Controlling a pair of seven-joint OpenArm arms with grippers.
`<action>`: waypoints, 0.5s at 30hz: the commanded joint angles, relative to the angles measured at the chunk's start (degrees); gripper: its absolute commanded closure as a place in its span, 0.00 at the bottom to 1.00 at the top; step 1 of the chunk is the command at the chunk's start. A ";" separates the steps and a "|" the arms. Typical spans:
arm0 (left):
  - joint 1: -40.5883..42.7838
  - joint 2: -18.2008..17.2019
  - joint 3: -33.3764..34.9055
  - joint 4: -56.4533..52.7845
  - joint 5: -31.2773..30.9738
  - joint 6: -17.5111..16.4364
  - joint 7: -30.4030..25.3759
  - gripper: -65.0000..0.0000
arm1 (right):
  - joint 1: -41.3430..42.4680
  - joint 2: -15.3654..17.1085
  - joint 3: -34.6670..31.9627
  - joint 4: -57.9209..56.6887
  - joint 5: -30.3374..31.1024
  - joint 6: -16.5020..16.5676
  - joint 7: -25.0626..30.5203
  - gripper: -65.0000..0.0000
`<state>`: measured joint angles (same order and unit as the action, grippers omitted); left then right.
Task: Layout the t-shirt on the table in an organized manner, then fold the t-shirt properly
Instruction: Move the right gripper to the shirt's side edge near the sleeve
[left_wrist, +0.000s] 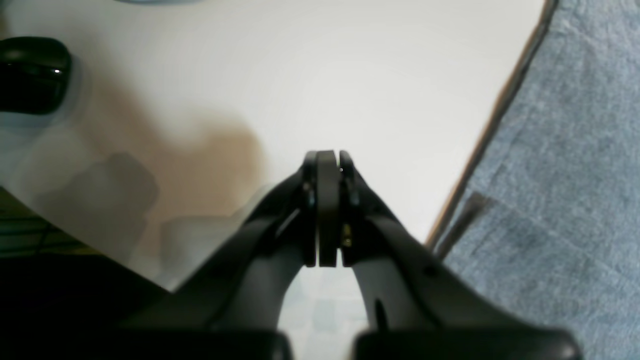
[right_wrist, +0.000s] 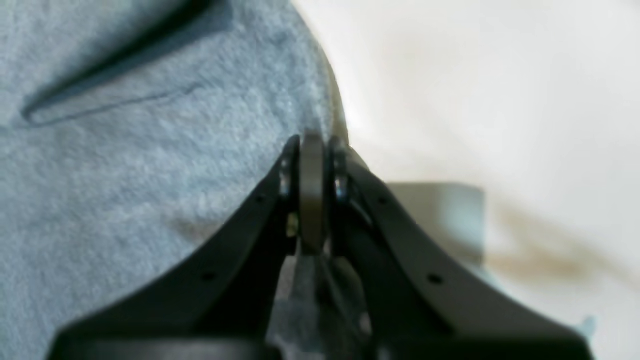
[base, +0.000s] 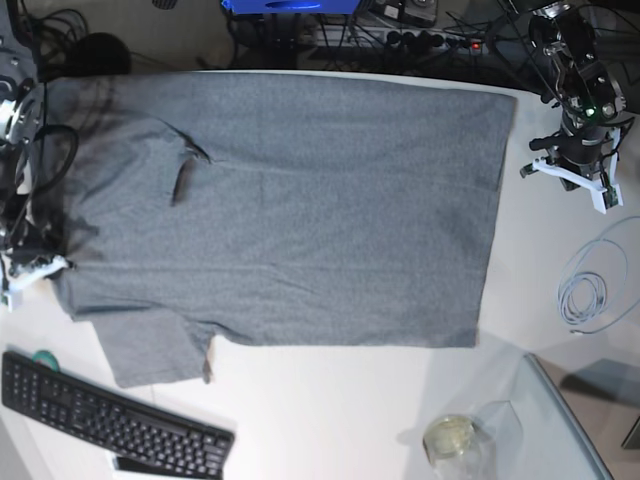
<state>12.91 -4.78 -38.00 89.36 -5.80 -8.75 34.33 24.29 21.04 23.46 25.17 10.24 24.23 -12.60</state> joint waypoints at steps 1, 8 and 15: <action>-0.20 -0.72 -0.11 0.88 0.13 0.45 -0.79 1.00 | 0.01 1.25 0.32 3.45 1.58 0.52 -0.98 1.00; -0.29 -0.72 -0.02 0.88 0.13 0.45 -0.70 1.00 | -11.24 -0.86 0.23 28.59 10.46 0.52 -15.49 1.00; -0.64 -0.72 -0.02 -0.26 0.13 0.45 -0.70 1.00 | -20.12 -5.43 0.32 48.63 17.06 0.26 -29.47 1.00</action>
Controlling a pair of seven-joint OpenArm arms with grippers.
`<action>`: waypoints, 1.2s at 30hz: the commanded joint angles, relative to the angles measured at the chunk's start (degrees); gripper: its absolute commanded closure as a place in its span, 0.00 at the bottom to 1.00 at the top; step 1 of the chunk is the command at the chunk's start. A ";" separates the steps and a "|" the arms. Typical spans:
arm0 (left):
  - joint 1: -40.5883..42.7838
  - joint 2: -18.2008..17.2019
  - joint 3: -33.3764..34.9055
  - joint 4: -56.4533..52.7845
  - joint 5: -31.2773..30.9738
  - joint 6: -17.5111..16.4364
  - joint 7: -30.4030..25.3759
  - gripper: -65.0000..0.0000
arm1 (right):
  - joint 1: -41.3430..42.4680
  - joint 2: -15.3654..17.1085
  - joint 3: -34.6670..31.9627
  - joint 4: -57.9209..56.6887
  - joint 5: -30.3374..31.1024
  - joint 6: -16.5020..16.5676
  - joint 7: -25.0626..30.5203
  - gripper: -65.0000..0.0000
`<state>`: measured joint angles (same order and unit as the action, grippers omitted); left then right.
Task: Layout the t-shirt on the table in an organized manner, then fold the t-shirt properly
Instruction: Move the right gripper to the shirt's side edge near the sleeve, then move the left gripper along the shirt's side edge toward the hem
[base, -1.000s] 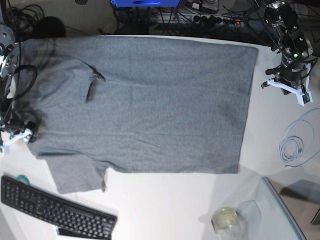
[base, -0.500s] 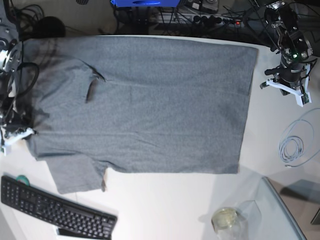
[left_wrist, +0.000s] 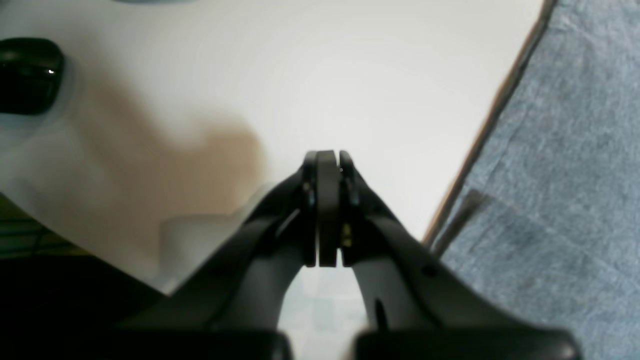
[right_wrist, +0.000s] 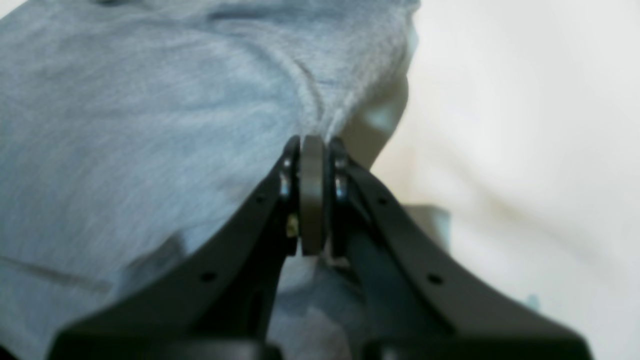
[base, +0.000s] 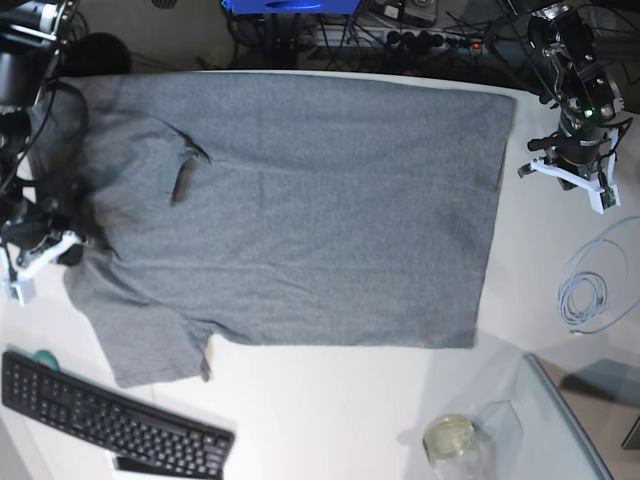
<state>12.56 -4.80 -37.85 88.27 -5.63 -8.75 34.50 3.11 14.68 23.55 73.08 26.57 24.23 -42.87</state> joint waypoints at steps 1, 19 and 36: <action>-0.38 -0.70 -0.18 0.39 -0.04 0.45 -0.87 1.00 | 0.01 0.22 0.23 2.75 1.08 0.26 -0.25 0.99; -0.56 -0.70 -0.18 -0.49 -0.04 0.45 -1.14 1.00 | -3.95 -5.05 5.42 10.75 0.91 0.17 -4.56 0.36; -0.56 -1.93 -0.26 -0.58 0.05 0.45 -1.14 1.00 | 30.78 4.62 8.32 -52.73 -19.67 0.17 14.52 0.34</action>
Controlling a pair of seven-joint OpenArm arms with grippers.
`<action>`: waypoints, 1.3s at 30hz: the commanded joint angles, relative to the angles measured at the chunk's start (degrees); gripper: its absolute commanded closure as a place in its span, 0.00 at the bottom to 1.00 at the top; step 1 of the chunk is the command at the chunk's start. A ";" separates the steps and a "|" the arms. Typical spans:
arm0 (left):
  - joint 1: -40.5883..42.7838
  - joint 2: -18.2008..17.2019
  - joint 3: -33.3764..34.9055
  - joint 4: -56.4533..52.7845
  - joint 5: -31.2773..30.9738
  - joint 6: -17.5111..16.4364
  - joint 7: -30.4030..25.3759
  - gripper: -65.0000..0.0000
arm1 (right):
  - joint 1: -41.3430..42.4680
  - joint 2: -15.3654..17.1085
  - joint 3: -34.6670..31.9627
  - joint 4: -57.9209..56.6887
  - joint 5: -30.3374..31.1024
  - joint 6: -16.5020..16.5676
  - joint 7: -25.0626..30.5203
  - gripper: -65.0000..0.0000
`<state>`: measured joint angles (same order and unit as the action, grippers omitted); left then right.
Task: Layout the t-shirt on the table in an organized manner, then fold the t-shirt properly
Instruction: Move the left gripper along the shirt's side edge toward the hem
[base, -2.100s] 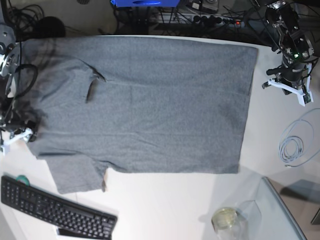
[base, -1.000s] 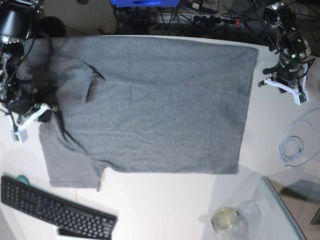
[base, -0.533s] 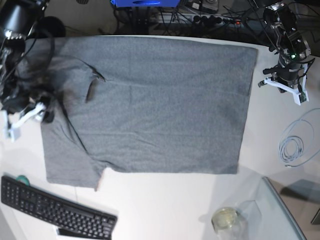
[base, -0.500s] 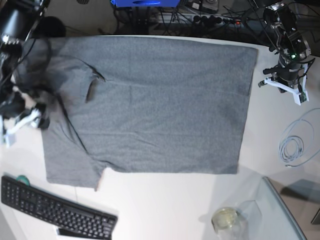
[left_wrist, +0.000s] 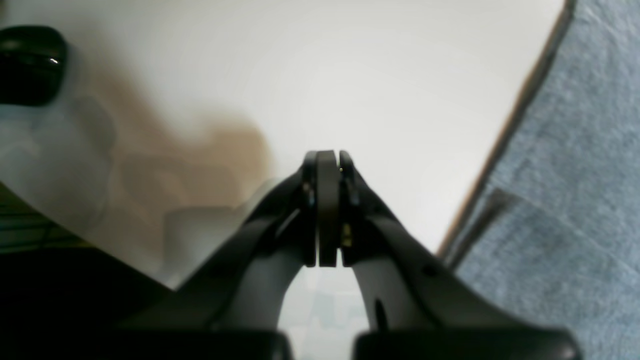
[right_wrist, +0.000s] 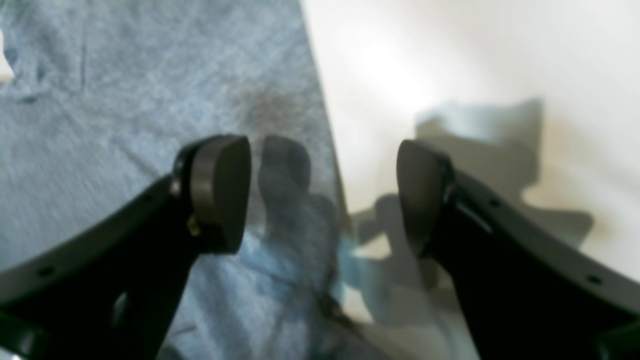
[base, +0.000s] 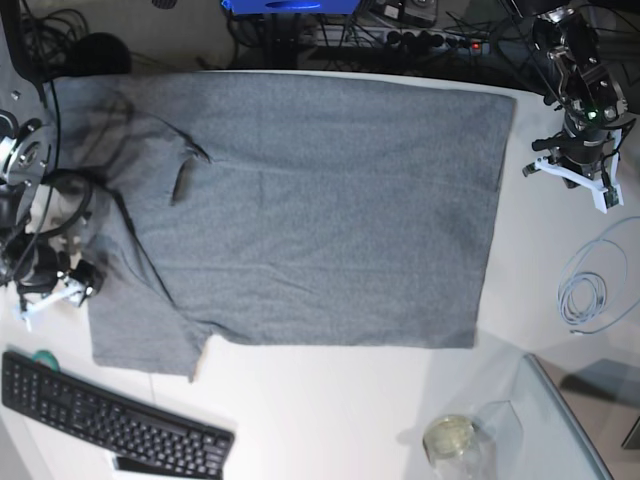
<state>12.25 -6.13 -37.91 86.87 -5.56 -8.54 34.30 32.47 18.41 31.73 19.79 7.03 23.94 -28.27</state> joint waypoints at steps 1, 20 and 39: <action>-0.25 -0.59 -0.20 0.82 -0.02 0.23 -0.94 1.00 | 1.42 0.71 0.14 0.30 -0.13 0.45 0.01 0.34; -0.34 -1.47 -0.20 0.82 -0.02 0.32 -0.94 1.00 | 0.54 -3.07 0.49 2.76 -0.04 0.63 0.36 0.88; -17.04 -4.02 8.86 -13.68 -0.11 0.32 -0.68 1.00 | -7.37 -6.85 0.58 30.63 -0.13 0.45 -7.29 0.88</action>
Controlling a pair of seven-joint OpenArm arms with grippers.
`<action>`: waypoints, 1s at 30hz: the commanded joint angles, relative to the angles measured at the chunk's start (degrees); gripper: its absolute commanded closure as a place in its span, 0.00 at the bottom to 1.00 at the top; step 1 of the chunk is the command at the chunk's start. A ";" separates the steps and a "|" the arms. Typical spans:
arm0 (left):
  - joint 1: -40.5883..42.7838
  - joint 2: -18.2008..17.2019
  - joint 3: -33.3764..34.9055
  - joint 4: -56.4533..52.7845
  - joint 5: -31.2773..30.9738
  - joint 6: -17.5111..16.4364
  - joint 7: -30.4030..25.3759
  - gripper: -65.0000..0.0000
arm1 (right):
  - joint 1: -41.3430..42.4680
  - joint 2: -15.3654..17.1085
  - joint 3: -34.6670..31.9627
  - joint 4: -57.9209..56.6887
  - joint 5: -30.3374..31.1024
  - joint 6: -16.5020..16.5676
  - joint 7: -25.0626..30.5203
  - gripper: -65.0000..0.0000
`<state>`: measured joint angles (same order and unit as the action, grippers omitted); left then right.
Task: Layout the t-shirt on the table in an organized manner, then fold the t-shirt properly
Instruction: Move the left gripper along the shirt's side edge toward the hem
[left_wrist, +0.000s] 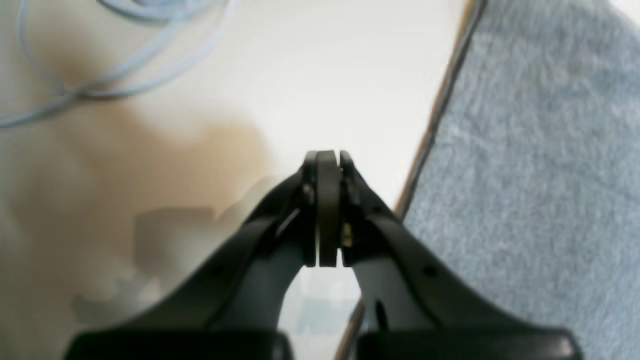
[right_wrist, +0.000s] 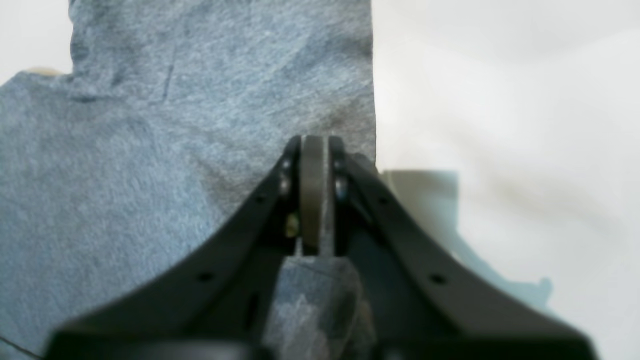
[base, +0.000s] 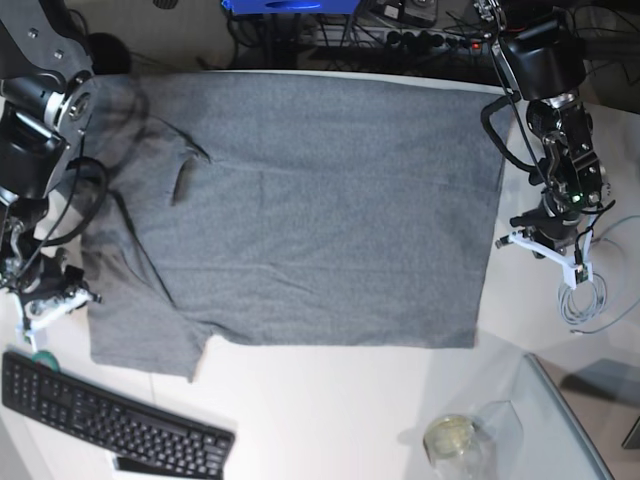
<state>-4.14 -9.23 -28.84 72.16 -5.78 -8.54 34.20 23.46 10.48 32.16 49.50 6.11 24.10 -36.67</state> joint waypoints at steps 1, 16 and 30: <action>-0.56 -0.92 -0.21 1.47 0.11 0.32 -0.57 1.00 | 1.64 1.17 0.15 0.40 0.70 0.30 1.10 0.77; 3.92 -2.77 -0.74 1.73 0.11 0.32 -0.92 1.00 | 3.39 5.74 0.15 -19.47 15.47 0.30 6.91 0.31; 5.77 -4.35 -0.83 1.91 -0.06 0.32 -0.92 1.00 | 3.39 6.27 -0.38 -22.37 18.46 0.30 6.99 0.63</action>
<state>2.09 -12.67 -29.52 73.01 -5.98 -8.51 34.15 25.58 15.97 31.88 26.59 24.21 24.08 -30.13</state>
